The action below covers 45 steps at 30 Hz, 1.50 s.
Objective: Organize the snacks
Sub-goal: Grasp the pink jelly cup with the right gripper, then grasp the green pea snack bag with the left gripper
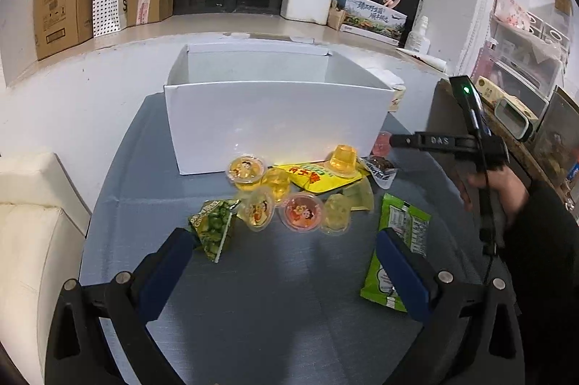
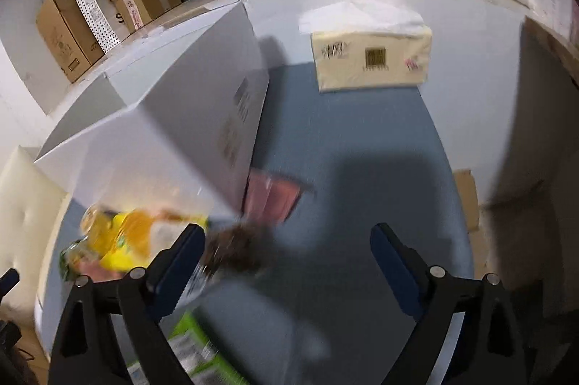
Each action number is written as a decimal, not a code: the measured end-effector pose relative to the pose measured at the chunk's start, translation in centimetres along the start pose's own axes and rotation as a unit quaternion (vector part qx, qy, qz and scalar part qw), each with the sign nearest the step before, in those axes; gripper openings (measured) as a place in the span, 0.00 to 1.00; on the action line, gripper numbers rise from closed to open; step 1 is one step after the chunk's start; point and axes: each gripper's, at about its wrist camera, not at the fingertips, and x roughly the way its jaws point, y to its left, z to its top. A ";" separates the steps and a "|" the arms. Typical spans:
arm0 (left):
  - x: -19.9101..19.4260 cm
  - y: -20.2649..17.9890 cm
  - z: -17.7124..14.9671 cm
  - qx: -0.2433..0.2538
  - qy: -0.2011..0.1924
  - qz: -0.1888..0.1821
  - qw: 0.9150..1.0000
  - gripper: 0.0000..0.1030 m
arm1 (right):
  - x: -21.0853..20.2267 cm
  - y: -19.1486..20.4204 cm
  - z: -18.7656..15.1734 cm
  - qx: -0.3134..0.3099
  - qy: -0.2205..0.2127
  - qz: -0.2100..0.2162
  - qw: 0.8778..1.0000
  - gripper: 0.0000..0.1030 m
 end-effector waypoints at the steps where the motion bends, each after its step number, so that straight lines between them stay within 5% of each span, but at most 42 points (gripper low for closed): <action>1: 0.2 0.0 0.0 0.000 0.003 0.000 1.000 1.00 | 0.4 0.1 0.5 -0.009 0.002 -0.004 1.000 0.92; 6: 0.5 -0.2 0.1 0.007 0.006 0.002 1.000 1.00 | 2.5 0.0 1.9 -0.021 0.015 -0.023 0.999 0.74; 14: 1.3 -0.6 0.1 0.014 0.014 0.003 1.000 1.00 | 4.8 0.2 2.2 -0.016 0.037 -0.014 0.999 0.74; 18: 1.4 -0.5 0.0 0.011 0.016 0.003 1.000 1.00 | 4.9 0.0 2.4 -0.010 0.032 0.018 0.999 0.46; 29: 1.8 1.1 -0.1 -0.007 0.026 0.005 1.000 1.00 | 1.8 1.2 0.4 -0.017 0.008 0.006 1.000 0.46; 38: 3.1 4.5 -0.6 -0.013 0.049 0.006 0.999 1.00 | -8.6 3.4 -4.6 -0.022 -0.047 0.053 0.997 0.46; 45: 7.0 6.2 -0.2 0.018 0.077 0.013 0.997 1.00 | -12.3 5.1 -8.5 -0.004 -0.057 0.086 0.995 0.46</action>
